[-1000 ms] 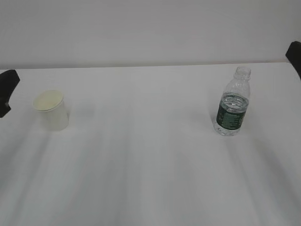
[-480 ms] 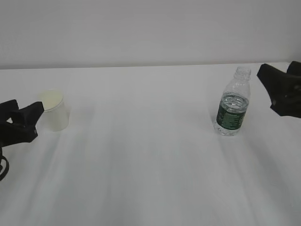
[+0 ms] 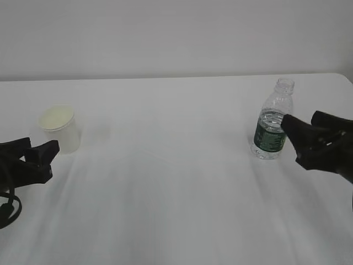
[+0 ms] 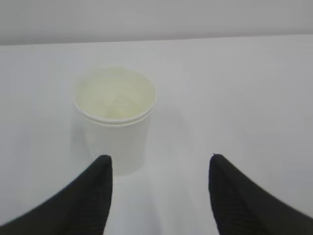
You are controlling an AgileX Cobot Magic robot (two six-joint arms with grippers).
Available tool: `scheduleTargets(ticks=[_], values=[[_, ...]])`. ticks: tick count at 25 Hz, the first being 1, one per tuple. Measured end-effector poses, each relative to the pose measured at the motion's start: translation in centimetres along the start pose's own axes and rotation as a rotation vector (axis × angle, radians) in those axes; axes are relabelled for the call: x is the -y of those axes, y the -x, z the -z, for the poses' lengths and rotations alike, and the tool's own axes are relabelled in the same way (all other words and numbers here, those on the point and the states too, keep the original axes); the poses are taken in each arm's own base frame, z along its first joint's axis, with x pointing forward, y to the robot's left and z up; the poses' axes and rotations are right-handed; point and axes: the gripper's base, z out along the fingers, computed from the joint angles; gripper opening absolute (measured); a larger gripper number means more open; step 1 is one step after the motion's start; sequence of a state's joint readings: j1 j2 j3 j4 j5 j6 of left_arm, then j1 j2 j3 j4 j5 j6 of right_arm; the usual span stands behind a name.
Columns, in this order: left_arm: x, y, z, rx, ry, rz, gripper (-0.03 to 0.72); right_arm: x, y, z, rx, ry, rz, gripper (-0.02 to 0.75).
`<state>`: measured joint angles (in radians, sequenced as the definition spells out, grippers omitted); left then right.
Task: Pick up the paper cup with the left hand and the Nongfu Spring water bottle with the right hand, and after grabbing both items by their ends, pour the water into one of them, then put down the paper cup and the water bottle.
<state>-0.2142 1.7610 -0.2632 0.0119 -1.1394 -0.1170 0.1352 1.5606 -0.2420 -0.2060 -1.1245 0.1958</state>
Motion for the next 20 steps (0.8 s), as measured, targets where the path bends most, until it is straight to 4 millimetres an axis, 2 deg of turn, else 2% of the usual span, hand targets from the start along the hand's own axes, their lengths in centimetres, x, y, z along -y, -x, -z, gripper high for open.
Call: scheduleTargets(ticks=[12, 20], values=[[-0.2, -2.1, -0.6, -0.087, 0.010, 0.001, 0.431, 0.6, -3.1, -0.5, -0.126, -0.030, -0.035, 0.518], [-0.3, -2.3, -0.7, -0.096, 0.011, 0.001, 0.431, 1.1, -4.4, -1.3, -0.175, -0.060, -0.010, 0.523]])
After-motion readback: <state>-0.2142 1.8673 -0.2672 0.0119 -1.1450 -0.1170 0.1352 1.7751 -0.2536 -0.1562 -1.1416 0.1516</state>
